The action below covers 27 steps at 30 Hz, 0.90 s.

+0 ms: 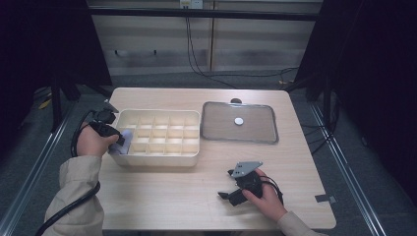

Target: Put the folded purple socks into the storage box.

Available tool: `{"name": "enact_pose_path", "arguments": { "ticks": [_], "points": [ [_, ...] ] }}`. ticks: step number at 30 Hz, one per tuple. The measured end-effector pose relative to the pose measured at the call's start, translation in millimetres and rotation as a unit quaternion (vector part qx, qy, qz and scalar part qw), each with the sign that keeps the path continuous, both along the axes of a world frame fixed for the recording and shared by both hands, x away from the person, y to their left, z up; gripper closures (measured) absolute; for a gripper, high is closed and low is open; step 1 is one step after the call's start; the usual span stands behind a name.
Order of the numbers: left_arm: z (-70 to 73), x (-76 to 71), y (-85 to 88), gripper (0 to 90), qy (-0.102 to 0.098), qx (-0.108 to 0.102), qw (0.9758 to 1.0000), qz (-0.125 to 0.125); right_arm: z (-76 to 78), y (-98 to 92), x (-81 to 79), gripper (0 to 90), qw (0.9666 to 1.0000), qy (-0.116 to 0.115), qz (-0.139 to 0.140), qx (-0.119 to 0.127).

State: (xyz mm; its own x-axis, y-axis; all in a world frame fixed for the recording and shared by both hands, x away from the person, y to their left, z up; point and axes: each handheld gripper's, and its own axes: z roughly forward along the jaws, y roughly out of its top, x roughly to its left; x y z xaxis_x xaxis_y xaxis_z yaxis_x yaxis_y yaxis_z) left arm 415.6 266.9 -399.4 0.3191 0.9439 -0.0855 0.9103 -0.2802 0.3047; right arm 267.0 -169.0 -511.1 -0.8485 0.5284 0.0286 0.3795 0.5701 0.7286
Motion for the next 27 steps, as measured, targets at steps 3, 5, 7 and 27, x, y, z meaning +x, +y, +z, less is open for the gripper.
{"name": "enact_pose_path", "arguments": {
  "ticks": [3,5,7,27],
  "points": [
    [3.4,1.2,-0.8,62.9,0.0,-0.001,1.0,0.005,0.0,0.0,0.0,13.2,1.0,0.0,0.0,0.0],
    [5.6,1.7,-1.1,62.7,-0.002,0.0,1.0,0.005,0.0,0.0,0.0,13.2,1.0,0.0,0.0,0.0],
    [7.0,2.0,-0.8,62.1,-0.002,0.0,1.0,0.004,0.0,0.0,0.0,13.2,1.0,0.0,0.0,0.0],
    [32.0,8.6,-1.7,70.7,0.012,-0.001,0.9999,0.007,0.1,0.0,-0.1,13.2,1.0,0.001,0.001,0.0]
  ]
}}
